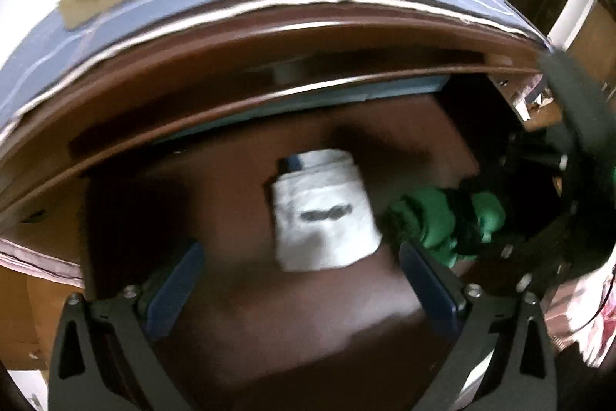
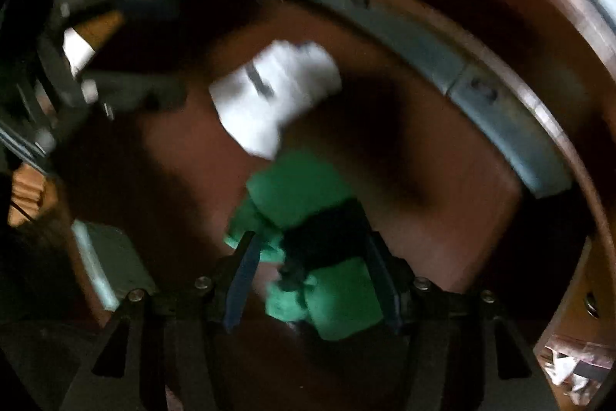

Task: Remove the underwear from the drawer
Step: 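Grasp green and black sock with right tool while left tool grasps white sock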

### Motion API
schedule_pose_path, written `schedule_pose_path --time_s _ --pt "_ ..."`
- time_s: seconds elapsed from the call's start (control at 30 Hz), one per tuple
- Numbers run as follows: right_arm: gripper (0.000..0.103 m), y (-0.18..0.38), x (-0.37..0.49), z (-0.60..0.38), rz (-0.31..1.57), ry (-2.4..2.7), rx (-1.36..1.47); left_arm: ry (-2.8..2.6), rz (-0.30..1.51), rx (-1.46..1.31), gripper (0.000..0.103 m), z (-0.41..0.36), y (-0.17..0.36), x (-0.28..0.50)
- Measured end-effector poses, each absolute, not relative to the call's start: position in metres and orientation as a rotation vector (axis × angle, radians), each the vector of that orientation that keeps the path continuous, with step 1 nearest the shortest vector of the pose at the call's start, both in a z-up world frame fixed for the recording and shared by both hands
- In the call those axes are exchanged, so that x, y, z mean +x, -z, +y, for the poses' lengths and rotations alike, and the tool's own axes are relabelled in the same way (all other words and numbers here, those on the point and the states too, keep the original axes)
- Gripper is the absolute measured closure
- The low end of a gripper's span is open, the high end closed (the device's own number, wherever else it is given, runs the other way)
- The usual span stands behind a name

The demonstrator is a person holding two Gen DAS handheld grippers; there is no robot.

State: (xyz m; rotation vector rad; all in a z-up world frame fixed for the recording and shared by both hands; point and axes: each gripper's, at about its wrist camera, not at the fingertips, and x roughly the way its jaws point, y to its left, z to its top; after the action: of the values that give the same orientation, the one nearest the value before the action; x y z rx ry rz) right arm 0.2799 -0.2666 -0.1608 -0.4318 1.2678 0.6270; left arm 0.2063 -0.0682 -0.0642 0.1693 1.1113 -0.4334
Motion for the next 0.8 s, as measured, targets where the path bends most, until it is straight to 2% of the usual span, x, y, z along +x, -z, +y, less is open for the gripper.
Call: schedule_pose_path --time_s 0.17,0.27,0.37,0.63,0.7,0.8 --pt "0.045 0.195 0.294 -0.258 1.326 -0.598 -0.463 0.414 1.149 0.226 0.000 -0.093 0.076 0.218" --pt "0.061 0.203 0.293 -0.260 1.325 -0.613 -0.494 0.424 1.167 0.294 0.000 -0.107 0.082 0.226" --pt "0.071 0.205 0.287 -0.278 1.337 -0.583 -0.429 0.434 1.166 0.359 0.000 -0.116 0.088 0.231" --pt "0.072 0.181 0.274 -0.336 1.231 -0.548 -0.041 0.415 1.228 0.405 0.003 -0.131 0.101 0.250" --pt "0.072 0.171 0.263 -0.351 1.184 -0.558 0.030 0.415 1.223 0.443 0.011 -0.136 0.102 0.252" --pt "0.071 0.159 0.263 -0.333 1.151 -0.562 0.117 0.406 1.174 0.524 0.014 -0.142 0.103 0.253"
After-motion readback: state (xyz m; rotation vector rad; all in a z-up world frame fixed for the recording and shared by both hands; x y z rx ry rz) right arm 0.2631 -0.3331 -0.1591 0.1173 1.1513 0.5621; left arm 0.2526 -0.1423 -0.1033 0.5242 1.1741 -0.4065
